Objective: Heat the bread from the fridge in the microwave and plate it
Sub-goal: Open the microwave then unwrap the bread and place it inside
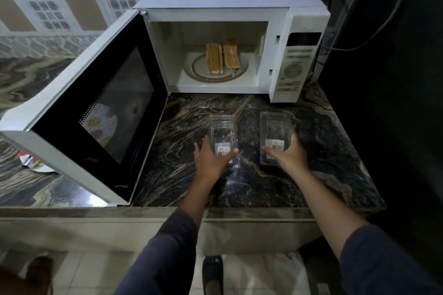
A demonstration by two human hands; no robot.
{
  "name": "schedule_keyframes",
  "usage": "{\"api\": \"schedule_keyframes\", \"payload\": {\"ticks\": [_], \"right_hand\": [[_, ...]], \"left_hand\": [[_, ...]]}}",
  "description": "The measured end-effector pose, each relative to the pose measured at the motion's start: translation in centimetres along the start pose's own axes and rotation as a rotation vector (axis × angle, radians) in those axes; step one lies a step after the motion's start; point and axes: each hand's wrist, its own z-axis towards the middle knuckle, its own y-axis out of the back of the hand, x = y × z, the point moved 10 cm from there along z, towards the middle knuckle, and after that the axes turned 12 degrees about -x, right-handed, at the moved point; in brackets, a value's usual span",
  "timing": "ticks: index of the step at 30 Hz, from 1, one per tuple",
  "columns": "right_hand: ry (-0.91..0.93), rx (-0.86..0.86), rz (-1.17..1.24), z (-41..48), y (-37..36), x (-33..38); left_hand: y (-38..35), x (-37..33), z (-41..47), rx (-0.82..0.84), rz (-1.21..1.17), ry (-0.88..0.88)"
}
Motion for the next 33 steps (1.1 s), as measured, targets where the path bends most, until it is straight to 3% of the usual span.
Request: {"api": "schedule_keyframes", "payload": {"ticks": [10,19,24,33], "right_hand": [[0.050,-0.121,0.097,-2.5,1.7,0.5],[0.057,-0.107,0.321,-5.1,4.2,1.1],[0.176,-0.193,0.474,-5.0,9.0,6.2],[0.331,-0.248,0.656,0.5,15.3,18.6]], "left_hand": [[0.4,-1.7,-1.9,-0.021,-0.237,-0.079],[3.0,-3.7,-4.5,-0.089,-0.468,-0.103],[5.6,-9.2,-4.1,-0.098,-0.598,-0.196],[11.2,-21.8,2.4,-0.170,-0.595,-0.418]]}}
